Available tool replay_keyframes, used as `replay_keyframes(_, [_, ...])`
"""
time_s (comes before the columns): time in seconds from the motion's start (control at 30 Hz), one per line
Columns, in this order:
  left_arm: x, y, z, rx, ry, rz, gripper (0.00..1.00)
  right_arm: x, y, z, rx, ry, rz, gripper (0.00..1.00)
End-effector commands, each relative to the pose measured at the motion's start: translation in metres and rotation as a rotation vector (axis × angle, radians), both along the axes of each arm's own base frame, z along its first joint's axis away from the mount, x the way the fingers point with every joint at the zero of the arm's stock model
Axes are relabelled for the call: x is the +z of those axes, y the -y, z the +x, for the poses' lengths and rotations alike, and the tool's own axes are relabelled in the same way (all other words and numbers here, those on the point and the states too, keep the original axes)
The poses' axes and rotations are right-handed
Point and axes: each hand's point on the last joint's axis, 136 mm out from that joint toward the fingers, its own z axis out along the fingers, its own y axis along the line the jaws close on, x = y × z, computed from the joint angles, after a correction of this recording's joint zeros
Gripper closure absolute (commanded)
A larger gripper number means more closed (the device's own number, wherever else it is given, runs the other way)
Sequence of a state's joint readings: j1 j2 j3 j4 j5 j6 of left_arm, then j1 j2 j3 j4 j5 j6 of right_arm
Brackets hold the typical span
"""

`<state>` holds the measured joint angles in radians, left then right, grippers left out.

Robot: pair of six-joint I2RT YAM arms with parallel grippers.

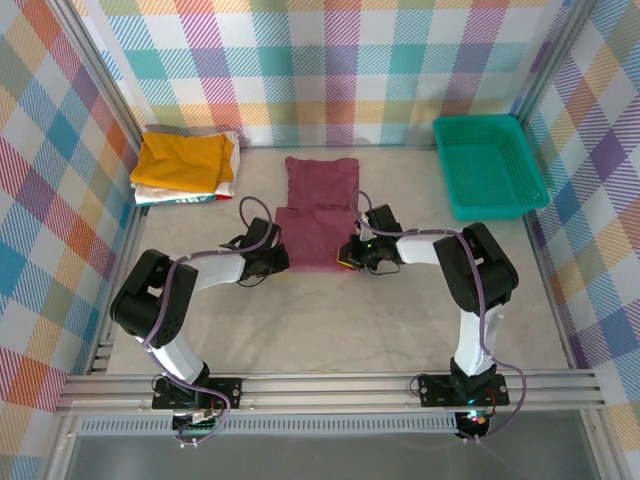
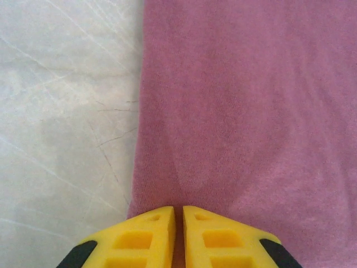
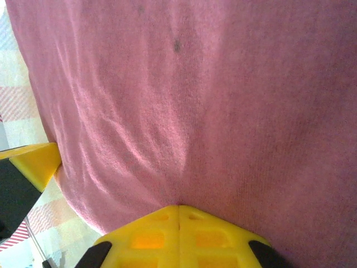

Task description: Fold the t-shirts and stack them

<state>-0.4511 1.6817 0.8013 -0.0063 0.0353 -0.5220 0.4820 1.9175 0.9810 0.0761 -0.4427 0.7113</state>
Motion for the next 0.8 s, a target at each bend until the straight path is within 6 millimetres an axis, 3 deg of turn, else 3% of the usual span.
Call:
replay_keyframes(0.0, [-0.026,-0.023,-0.036,0.028,-0.114,0.080,0.86,-0.016,0.019,-0.017,-0.029,-0.048,-0.081,1.00])
replay_keyframes(0.17, [0.006,-0.022,-0.047,0.020,-0.088,0.030,0.82,0.008,0.024,-0.031,-0.014,-0.037,-0.063,1.00])
replay_keyframes(0.33, [0.039,-0.022,-0.048,0.065,-0.073,-0.043,0.69,0.044,0.030,-0.040,-0.017,0.004,-0.055,0.84])
replay_keyframes(0.43, [0.030,-0.022,-0.051,0.085,-0.170,-0.077,0.64,0.050,0.036,-0.043,-0.030,0.023,-0.074,0.75])
replay_keyframes(0.57, [0.019,-0.013,-0.047,0.066,-0.219,-0.093,0.59,0.050,0.034,-0.039,-0.030,0.030,-0.067,0.73])
replay_keyframes(0.77, [0.015,-0.017,-0.044,0.077,-0.238,-0.050,0.53,0.046,0.032,-0.035,-0.033,0.033,-0.059,0.73])
